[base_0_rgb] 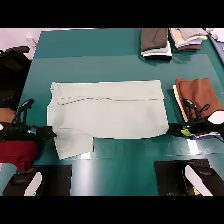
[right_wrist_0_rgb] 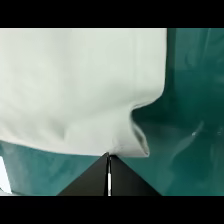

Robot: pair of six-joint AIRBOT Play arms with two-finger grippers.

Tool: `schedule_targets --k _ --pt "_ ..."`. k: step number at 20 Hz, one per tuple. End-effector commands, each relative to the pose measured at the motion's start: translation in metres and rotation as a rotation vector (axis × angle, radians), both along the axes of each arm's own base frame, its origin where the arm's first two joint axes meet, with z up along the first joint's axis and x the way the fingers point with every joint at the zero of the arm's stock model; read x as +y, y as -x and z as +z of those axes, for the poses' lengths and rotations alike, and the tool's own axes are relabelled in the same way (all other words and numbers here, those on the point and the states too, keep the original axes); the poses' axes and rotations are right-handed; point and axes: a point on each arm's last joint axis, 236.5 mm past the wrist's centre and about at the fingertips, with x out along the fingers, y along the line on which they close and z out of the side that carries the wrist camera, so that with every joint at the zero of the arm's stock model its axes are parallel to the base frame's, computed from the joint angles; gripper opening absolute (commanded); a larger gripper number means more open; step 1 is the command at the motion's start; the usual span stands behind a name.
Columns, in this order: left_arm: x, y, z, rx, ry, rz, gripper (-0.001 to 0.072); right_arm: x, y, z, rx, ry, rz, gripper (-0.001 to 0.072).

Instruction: Fold the shirts.

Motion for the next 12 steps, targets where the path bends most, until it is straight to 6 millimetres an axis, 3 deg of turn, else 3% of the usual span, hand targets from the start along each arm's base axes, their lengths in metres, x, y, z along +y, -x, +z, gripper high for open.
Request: schedule_targets --k 1,3,6,9,12 --pt "-0.004 0.033 0.014 0.050 0.006 -0.021 0.0022 -0.015 0.021 0.029 -0.013 0.095 0.058 0.0016" --pt "-0.003 0.026 0.028 0.008 0.000 -0.023 0.0022 -0.021 0.017 0.051 -0.055 0.128 0.061 0.0016" --pt "0.006 -0.017 0.056 -0.142 -0.035 -0.002 0.0022 -0.022 -0.009 0.071 -0.106 0.135 0.070 0.0016" --pt "0.017 -0.061 0.053 -0.154 -0.065 -0.009 0.0023 -0.013 -0.057 0.078 -0.145 0.139 0.126 0.0016" --pt "0.032 -0.122 0.048 -0.188 -0.099 0.029 0.0024 0.005 -0.115 0.077 -0.173 0.138 0.189 0.0016"
